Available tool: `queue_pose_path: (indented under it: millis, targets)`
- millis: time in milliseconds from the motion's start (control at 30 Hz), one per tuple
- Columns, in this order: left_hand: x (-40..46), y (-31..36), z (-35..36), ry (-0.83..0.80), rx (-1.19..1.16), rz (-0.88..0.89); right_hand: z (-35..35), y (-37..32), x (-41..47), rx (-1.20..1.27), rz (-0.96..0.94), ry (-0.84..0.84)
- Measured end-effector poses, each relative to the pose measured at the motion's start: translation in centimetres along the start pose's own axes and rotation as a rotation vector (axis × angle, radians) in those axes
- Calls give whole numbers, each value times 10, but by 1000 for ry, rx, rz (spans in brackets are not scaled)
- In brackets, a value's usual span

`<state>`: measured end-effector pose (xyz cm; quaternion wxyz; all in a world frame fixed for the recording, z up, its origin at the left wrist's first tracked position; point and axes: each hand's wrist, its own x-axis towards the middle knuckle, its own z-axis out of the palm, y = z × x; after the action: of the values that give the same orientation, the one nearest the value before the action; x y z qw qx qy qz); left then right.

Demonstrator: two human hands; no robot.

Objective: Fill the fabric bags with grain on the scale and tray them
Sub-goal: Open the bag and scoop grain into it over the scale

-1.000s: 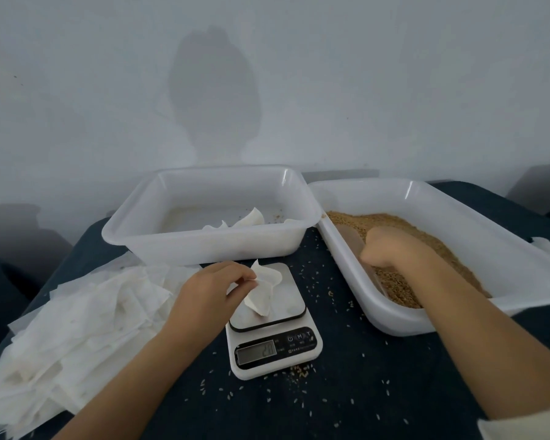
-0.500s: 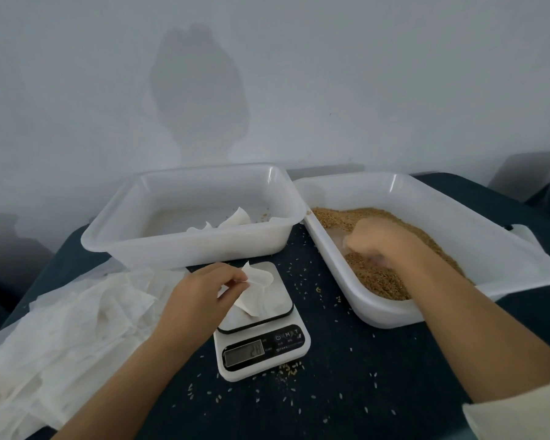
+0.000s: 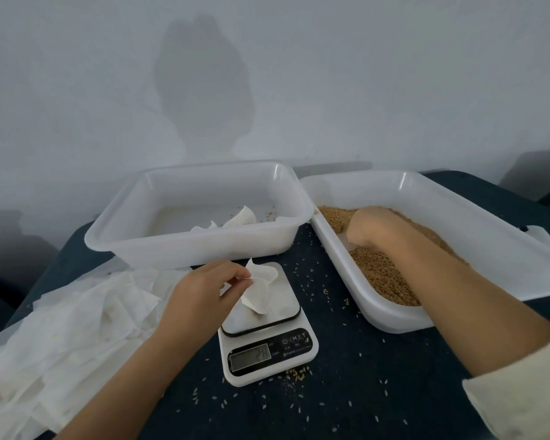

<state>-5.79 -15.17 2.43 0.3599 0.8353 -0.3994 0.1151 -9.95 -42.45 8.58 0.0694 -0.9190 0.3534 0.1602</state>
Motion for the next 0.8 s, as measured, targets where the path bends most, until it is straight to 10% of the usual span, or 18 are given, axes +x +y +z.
queue_pose_path:
  millis: [800]
  targets:
    - [-2,-4,1,18,-32,-9,15,37,13,202,-16,285]
